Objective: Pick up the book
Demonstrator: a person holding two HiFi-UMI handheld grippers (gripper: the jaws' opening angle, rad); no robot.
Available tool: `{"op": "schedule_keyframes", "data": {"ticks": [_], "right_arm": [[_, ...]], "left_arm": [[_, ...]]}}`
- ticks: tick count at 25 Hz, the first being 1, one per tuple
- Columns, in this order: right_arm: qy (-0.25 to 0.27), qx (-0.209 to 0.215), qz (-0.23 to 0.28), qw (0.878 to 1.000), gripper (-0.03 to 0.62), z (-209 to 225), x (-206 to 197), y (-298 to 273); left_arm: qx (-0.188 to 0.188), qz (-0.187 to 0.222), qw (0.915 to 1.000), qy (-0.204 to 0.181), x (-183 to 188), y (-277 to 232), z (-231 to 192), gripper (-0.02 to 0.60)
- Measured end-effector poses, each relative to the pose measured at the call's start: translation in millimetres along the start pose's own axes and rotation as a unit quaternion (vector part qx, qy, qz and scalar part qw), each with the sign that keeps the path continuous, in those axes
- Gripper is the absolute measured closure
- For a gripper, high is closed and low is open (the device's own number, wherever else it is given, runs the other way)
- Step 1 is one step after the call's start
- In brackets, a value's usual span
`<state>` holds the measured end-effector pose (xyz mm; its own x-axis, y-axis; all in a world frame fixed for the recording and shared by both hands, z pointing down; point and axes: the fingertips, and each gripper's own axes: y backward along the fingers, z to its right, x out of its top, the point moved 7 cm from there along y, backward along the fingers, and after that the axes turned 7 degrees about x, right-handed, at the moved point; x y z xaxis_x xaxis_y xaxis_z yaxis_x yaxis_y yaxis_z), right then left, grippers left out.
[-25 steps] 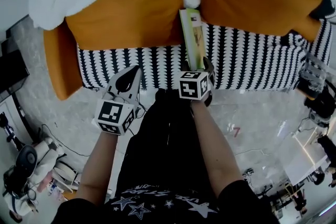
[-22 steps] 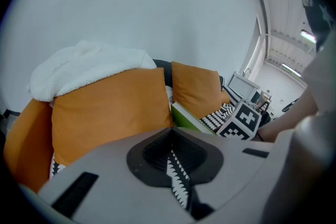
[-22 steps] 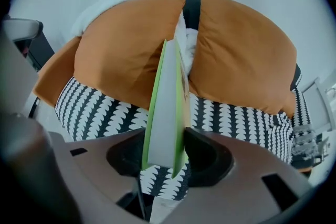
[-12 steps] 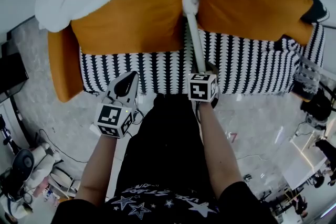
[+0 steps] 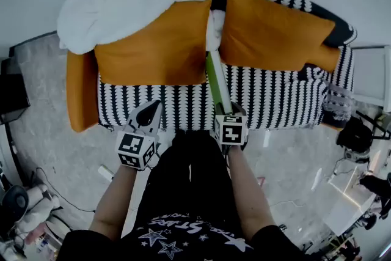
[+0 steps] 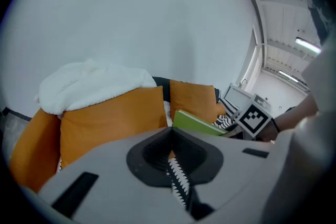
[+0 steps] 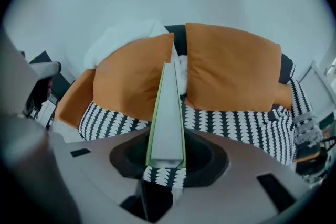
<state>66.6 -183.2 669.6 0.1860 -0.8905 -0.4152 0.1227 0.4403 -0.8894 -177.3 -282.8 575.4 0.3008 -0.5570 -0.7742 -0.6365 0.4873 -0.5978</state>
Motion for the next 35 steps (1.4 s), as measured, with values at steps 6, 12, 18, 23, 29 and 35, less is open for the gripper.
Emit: {"op": "schedule_keyframes", "data": {"ticks": [6, 12, 18, 23, 29, 35], "right_arm": [[0.001, 0.014, 0.042, 0.999, 0.442, -0.2, 25.7, 53.6], [-0.063, 0.083, 0.103, 0.989, 0.442, -2.7, 45.3, 98.9], [-0.06, 0.115, 0.134, 0.982, 0.442, -8.6, 60.7, 128.2], [-0.081, 0.167, 0.149, 0.971, 0.442, 0.8, 45.8, 166.9], [-0.074, 0.182, 0.177, 0.964, 0.442, 22.6, 39.7, 211.6], [-0.093, 0.208, 0.206, 0.952, 0.442, 45.1, 36.8, 242.4]], "left_arm": [[-0.009, 0.019, 0.9997, -0.012, 20.6, 22.6, -0.6, 0.577], [-0.013, 0.052, 0.9983, -0.023, 53.9, 46.7, 16.4, 0.577], [-0.016, 0.106, 0.9931, -0.047, 95.5, 66.9, 41.2, 0.577], [-0.041, 0.144, 0.987, -0.057, 114.0, 96.2, 86.4, 0.577], [-0.044, 0.151, 0.9857, -0.06, 112.4, 110.2, 128.4, 0.577], [-0.03, 0.173, 0.9823, -0.067, 120.3, 119.1, 165.4, 0.577]]}}
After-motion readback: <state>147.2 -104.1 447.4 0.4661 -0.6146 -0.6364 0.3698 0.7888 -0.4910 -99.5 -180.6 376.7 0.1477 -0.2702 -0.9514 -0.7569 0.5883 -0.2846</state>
